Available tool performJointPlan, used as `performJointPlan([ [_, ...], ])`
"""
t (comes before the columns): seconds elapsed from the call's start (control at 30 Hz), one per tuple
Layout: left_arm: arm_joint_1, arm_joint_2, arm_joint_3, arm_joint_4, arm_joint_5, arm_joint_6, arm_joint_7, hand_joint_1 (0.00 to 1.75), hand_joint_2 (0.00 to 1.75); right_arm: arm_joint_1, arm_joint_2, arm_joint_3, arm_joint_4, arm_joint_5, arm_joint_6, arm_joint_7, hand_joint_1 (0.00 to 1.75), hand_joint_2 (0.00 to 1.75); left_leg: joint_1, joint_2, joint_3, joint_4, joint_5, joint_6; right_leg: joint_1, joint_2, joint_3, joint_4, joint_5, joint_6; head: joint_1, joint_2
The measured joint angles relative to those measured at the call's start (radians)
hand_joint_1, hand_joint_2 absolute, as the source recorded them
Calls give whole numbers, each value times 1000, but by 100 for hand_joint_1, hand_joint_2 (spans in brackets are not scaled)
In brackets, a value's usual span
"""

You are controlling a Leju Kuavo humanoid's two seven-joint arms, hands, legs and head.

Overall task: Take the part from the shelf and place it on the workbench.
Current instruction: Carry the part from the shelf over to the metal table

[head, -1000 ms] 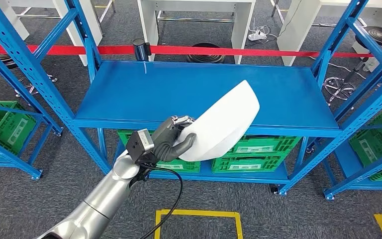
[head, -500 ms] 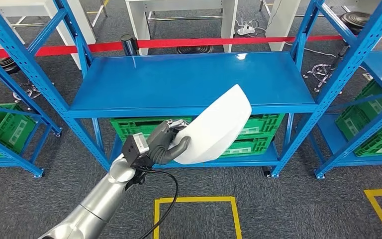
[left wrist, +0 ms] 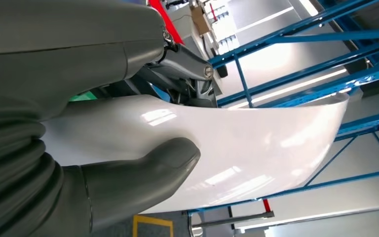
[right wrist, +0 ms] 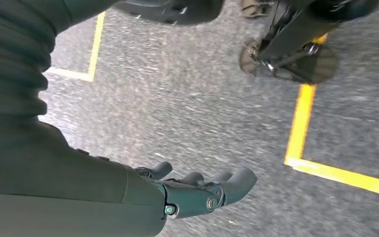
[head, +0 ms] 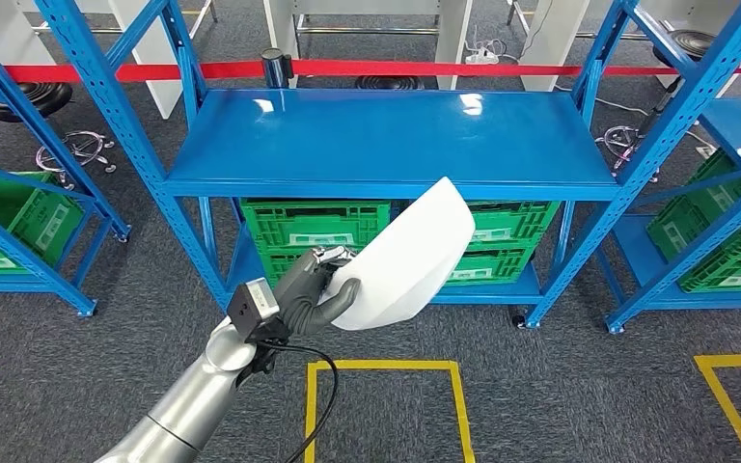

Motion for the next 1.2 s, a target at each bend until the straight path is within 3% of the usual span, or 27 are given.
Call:
performJointPlan([
  [0.03, 6, 2, 0, -1, -1, 1, 0, 175, 175, 1, 0, 0, 0, 0, 0, 1, 0, 175, -1, 1, -10, 3, 6, 0, 0, 0, 4, 21, -10, -1, 1, 0],
  [0.07, 11, 3, 1, -2, -2, 2, 0, 175, 175, 2, 0, 0, 0, 1, -1, 2, 0, 175, -2, 1, -17, 6, 11, -2, 1, 0, 32, -2, -1, -3, 2, 0],
  [0.17, 18, 7, 4, -7, -3, 2, -2, 175, 175, 2, 0, 0, 0, 3, -5, 2, 0, 175, -4, 3, -33, 17, 18, -9, 5, -2, 178, -209, 50, -19, 3, 0],
  [0.23, 22, 9, 7, -8, -6, 7, -5, 175, 175, 1, 0, 0, 0, 5, -6, 3, 0, 175, -5, 4, -37, 20, 22, -18, 11, -4, 214, -271, 56, -31, 2, 0],
  [0.3, 26, 11, 10, -7, -12, 16, -5, 175, 175, 2, 0, 0, 0, 6, -6, 5, 0, 175, -5, 5, -39, 18, 27, -29, 12, -4, 211, -274, 64, -41, 2, 0],
  [0.37, 28, 13, 16, -2, -16, 24, -5, 175, 175, 2, 0, 0, 0, 8, -6, 6, 0, 175, -2, 0, -52, 43, 8, -43, 7, -4, 209, -282, 75, -53, -1, 0],
  [0.47, 33, 16, 29, 12, -16, 28, -9, 175, 175, 1, 0, 0, 0, 5, 4, 2, 0, 175, 6, -4, -125, 213, -88, -61, 3, -5, 200, -285, 85, -61, -10, 0],
  [0.5, 37, 17, 32, 18, -17, 28, -12, 175, 175, 2, 0, -1, 0, 0, 9, 1, 0, 175, 9, -4, -151, 272, -112, -65, 3, -5, 196, -284, 87, -61, -12, 0],
  [0.53, 41, 18, 35, 23, -18, 28, -14, 175, 175, 4, 0, -2, 0, -6, 13, 0, 0, 175, 12, -4, -162, 301, -118, -68, 2, -4, 193, -283, 88, -59, -13, 0],
  [0.57, 45, 18, 37, 27, -19, 28, -17, 175, 175, 5, 0, -3, 0, -11, 16, 0, 0, 175, 14, -4, -153, 291, -104, -70, 1, -4, 191, -281, 90, -57, -15, 0],
  [0.6, 48, 18, 40, 30, -21, 28, -19, 175, 175, 5, 0, -4, 0, -15, 18, 0, 0, 175, 17, -4, -124, 241, -75, -71, -1, -3, 190, -279, 90, -55, -16, 0],
  [0.63, 49, 19, 43, 32, -22, 28, -20, 175, 175, 5, 0, -5, 0, -17, 18, 0, 0, 175, 19, -4, -83, 167, -41, -72, -2, -3, 189, -277, 91, -52, -17, 0],
  [0.7, 51, 17, 49, 33, -26, 28, -22, 175, 175, 4, 0, -7, 0, -18, 17, 1, 0, 175, 19, -6, -24, 49, -4, -67, -1, -1, 185, -273, 91, -41, -22, 0],
  [0.8, 58, 14, 55, 33, -36, 27, -23, 175, 175, 4, 0, -9, 0, -14, 14, 1, 0, 175, 14, -8, -17, 19, 2, -45, -1, 0, 180, -275, 97, -20, -23, 0],
  [0.87, 59, 10, 57, 33, -41, 25, -23, 175, 175, 4, 0, -9, 0, -9, 13, -1, 0, 175, 14, -7, -18, 16, 8, -30, -4, 0, 172, -257, 84, -8, -21, 0],
  [0.9, 58, 7, 58, 33, -43, 25, -23, 175, 175, 4, 0, -9, 0, -8, 12, -2, 0, 175, 16, -6, -18, 13, 11, -23, -4, 0, 156, -221, 61, -4, -19, 0],
  [1.0, 59, 1, 58, 37, -45, 23, -23, 175, 175, 3, 0, -10, 0, -6, 10, -6, 0, 175, 12, -3, -25, 14, 15, -14, -2, 0, 68, -27, -35, 0, -10, 0],
  [1.03, 59, -1, 58, 39, -45, 23, -23, 175, 175, 4, 0, -10, 0, -8, 12, -8, 0, 175, 11, 0, -27, 14, 16, -13, -2, 0, 51, 12, -45, 0, -8, 0],
  [1.07, 60, -2, 58, 41, -45, 23, -23, 175, 175, 5, 0, -12, 0, -11, 17, -10, 0, 175, 9, 3, -28, 15, 16, -12, -1, 0, 53, 12, -35, -3, -7, 0],
  [1.1, 59, -4, 58, 42, -46, 22, -23, 175, 175, 6, 0, -15, 0, -16, 24, -12, 0, 175, 9, 7, -28, 17, 15, -12, 0, -2, 74, -27, -9, -6, -5, 0],
  [1.13, 59, -6, 59, 42, -48, 22, -23, 175, 175, 6, -1, -19, 0, -22, 30, -12, 0, 175, 8, 12, -28, 18, 15, -12, 3, -12, 111, -96, 26, -11, -3, 0],
  [1.2, 58, -9, 60, 42, -50, 22, -24, 175, 175, 2, -1, -26, 0, -27, 40, -13, 0, 175, 3, 22, -29, 22, 11, -18, 11, -38, 173, -223, 68, -23, 0, 0],
])
